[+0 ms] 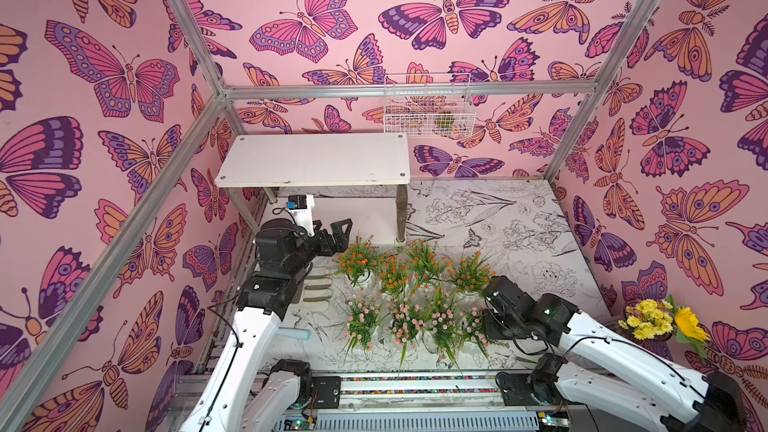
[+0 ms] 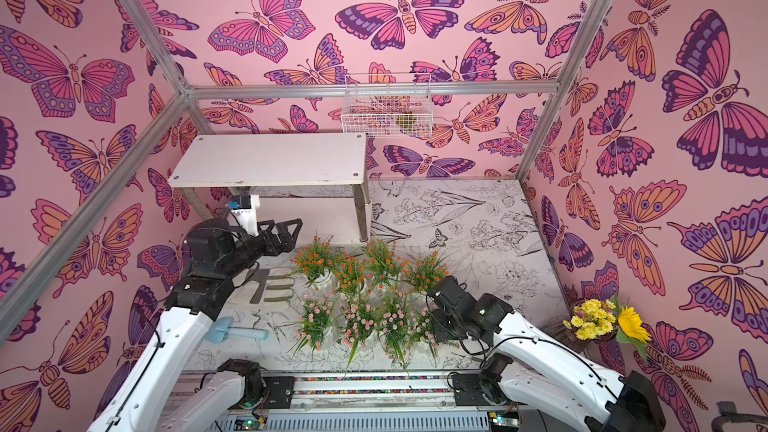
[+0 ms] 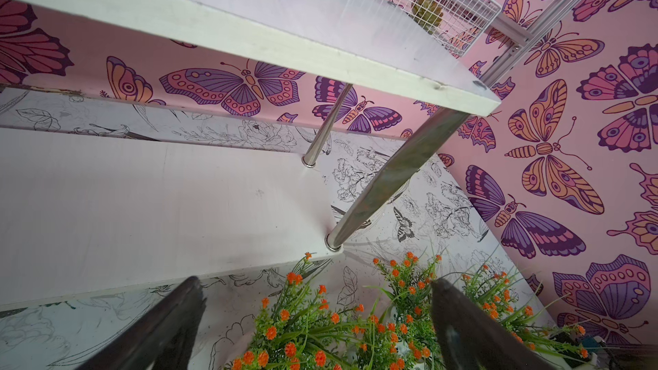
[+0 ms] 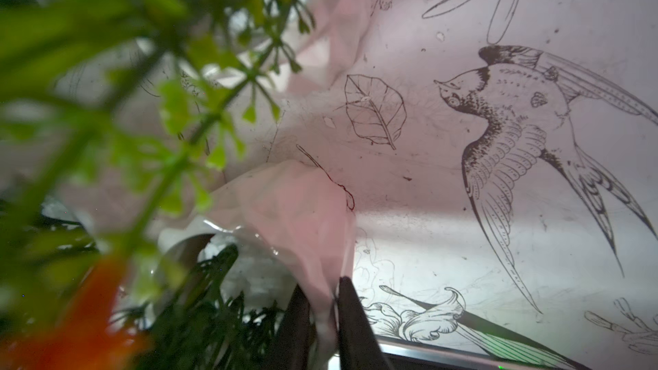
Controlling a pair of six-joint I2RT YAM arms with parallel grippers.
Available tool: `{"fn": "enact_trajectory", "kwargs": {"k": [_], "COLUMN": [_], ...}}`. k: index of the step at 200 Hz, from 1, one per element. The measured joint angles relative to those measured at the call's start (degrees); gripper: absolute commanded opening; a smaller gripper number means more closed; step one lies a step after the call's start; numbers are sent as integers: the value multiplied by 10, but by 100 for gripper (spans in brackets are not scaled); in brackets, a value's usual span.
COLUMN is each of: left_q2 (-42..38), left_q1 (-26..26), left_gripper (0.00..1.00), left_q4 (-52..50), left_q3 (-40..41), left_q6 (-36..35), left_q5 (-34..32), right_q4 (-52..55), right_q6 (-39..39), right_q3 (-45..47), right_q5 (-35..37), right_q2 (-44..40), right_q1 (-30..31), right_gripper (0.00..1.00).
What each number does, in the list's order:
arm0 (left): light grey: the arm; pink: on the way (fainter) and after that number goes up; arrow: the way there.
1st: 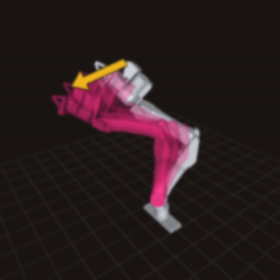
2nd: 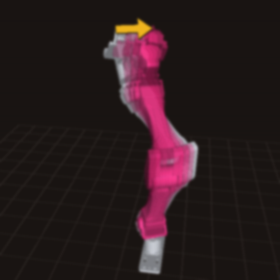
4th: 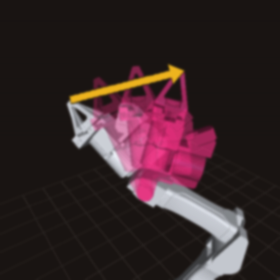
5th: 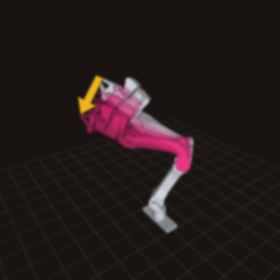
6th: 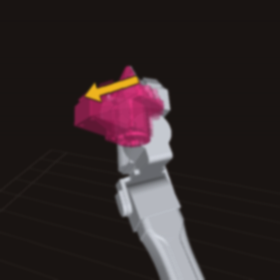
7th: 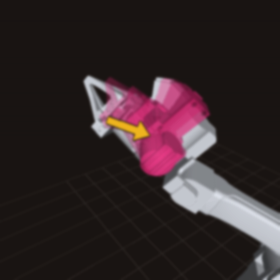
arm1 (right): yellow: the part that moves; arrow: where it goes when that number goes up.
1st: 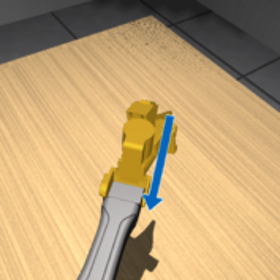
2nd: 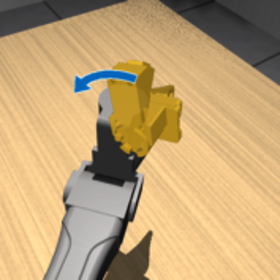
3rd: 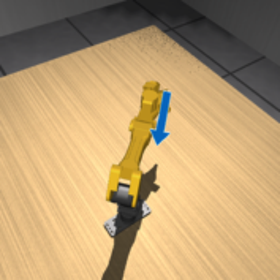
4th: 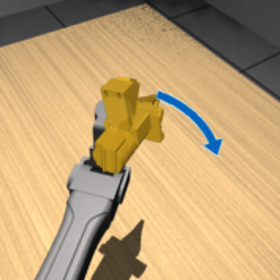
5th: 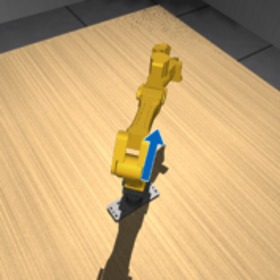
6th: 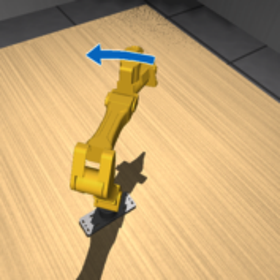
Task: Place the baby's breath potted plants on the rack by color
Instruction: Pick up the baby's breath potted plant from the center of the board.
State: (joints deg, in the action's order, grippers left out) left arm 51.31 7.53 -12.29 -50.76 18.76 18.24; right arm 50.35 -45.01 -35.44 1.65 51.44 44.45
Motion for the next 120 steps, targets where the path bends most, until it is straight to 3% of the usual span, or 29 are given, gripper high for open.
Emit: {"fn": "enact_trajectory", "kwargs": {"k": [30, 120], "left_q2": [0, 1], "left_q1": [0, 0], "left_gripper": [100, 100], "left_q4": [0, 0], "left_q3": [0, -11], "left_q6": [0, 17], "left_q5": [0, 5], "right_q4": [-1, 40], "right_q6": [0, 0], "right_q3": [0, -16], "right_q5": [-2, 4], "right_q2": [1, -8], "right_q1": [0, 0], "right_gripper": [8, 5]}}
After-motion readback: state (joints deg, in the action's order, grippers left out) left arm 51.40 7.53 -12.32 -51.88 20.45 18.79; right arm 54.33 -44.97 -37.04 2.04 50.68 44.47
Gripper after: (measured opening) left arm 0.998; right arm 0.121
